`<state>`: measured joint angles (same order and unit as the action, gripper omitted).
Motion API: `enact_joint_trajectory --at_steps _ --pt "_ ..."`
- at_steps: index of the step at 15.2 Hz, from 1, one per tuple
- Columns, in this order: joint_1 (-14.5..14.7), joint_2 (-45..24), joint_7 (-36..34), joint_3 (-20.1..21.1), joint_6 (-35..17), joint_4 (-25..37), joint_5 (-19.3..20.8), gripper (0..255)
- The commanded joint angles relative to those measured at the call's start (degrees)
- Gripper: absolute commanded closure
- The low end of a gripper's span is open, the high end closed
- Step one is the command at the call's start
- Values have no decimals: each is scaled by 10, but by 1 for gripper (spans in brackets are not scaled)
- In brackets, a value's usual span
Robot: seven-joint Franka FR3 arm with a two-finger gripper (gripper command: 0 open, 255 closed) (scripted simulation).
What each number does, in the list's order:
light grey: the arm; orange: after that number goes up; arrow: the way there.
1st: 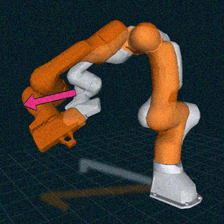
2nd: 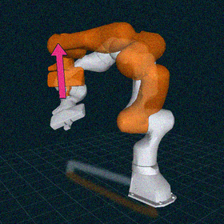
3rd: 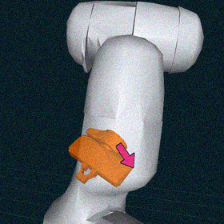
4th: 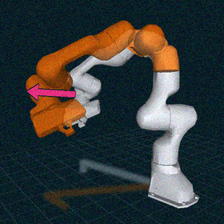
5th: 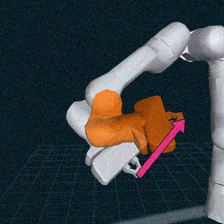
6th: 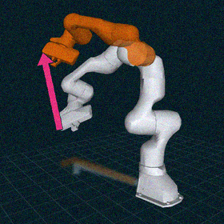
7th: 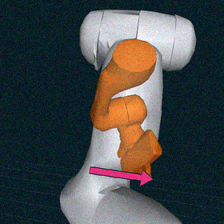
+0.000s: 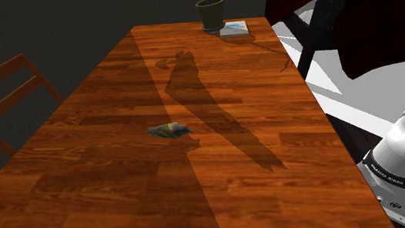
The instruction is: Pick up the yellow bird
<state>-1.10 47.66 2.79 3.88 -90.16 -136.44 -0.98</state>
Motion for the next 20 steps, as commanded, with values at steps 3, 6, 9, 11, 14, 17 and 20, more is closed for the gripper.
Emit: enact_joint_trajectory --at_steps 3,6,9,11,14,17,20 --pt "8 -16 -19 21 -27 -7 -14 0" --pt "19 -46 -46 53 -67 -12 -33 0" --pt "29 -81 -73 85 -108 -11 -48 0" --pt "34 -108 -92 107 -135 -7 -55 0" --pt "40 -152 -120 140 -175 4 -62 0" --pt "43 -201 -150 173 -212 22 -62 0" --pt "44 -255 -183 206 -247 45 -53 0"
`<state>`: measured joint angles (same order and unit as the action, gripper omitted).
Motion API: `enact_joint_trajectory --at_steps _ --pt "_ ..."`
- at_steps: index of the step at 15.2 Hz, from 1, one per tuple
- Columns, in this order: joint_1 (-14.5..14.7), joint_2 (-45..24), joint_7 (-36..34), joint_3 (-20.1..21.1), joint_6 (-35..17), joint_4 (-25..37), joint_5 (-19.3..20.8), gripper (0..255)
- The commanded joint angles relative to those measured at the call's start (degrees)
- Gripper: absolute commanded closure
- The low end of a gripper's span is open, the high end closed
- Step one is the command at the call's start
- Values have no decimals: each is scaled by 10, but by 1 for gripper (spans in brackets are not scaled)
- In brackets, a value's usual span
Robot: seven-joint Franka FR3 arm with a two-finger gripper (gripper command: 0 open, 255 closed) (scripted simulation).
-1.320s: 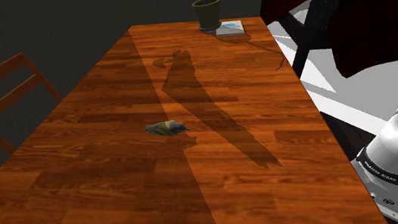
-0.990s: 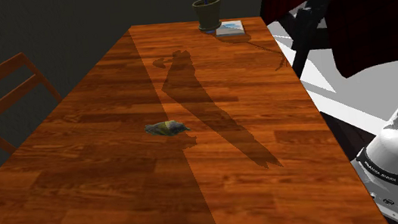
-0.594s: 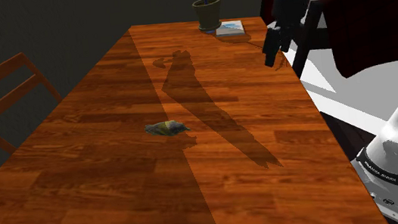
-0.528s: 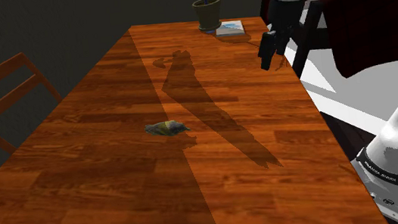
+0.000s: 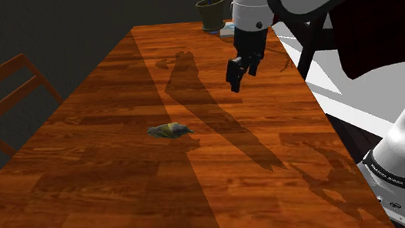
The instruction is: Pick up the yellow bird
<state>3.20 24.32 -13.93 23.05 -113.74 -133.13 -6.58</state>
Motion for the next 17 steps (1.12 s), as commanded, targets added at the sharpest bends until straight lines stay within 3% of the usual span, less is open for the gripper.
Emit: enact_joint_trajectory --at_steps 1,5,10,16,17 --pt "1 -40 -27 25 -22 22 8 0" --pt "-1 -120 -80 68 -60 65 42 0" --pt "6 -233 -159 111 -91 136 115 0" --pt "53 -378 -254 124 -95 247 226 0" --pt "57 -385 -257 122 -95 253 231 0"
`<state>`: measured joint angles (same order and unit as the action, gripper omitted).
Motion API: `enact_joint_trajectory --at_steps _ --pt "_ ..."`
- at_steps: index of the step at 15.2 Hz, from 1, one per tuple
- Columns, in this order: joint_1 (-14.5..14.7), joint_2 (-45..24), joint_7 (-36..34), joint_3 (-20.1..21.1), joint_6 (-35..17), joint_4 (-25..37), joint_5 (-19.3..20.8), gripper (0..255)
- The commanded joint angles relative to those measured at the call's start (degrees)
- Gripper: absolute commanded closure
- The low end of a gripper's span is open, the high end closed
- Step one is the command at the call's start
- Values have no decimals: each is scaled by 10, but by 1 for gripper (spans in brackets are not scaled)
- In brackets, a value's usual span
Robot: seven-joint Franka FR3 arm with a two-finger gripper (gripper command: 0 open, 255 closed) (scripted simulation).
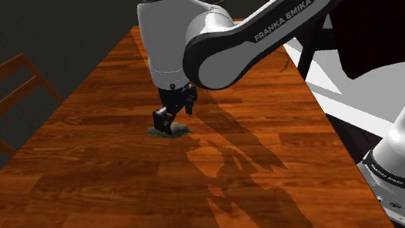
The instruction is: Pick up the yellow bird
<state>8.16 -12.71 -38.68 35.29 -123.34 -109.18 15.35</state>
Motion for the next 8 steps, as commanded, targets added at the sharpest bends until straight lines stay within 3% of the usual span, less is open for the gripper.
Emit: enact_joint_trajectory --at_steps 1,8 --pt "8 -18 -12 -2 -5 9 14 0" --pt "15 -43 -31 -11 -46 -13 38 0"
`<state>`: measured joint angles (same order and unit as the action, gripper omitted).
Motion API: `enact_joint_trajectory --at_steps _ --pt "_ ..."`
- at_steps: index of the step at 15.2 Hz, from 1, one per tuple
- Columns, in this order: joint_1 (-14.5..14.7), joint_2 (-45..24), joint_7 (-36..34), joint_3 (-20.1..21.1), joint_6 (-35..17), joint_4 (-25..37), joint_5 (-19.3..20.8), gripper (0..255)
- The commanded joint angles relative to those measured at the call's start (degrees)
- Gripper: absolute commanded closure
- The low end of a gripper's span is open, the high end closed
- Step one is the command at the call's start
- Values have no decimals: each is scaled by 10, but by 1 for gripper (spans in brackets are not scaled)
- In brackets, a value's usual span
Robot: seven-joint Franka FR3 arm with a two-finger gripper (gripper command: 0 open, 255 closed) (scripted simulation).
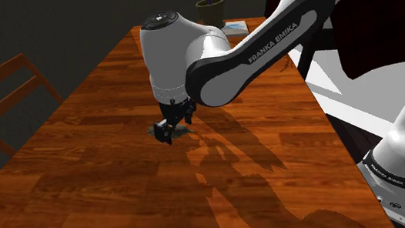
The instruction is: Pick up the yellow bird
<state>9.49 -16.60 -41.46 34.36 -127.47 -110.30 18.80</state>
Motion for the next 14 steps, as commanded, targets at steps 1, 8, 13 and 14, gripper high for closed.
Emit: enact_joint_trajectory --at_steps 1,8,13,14 --pt "1 -4 -3 -1 -5 -2 3 0" --pt "1 -2 -2 -1 -4 -2 2 255" --pt "-1 4 3 2 7 4 -4 255" --pt "-2 8 6 3 14 8 -8 255"
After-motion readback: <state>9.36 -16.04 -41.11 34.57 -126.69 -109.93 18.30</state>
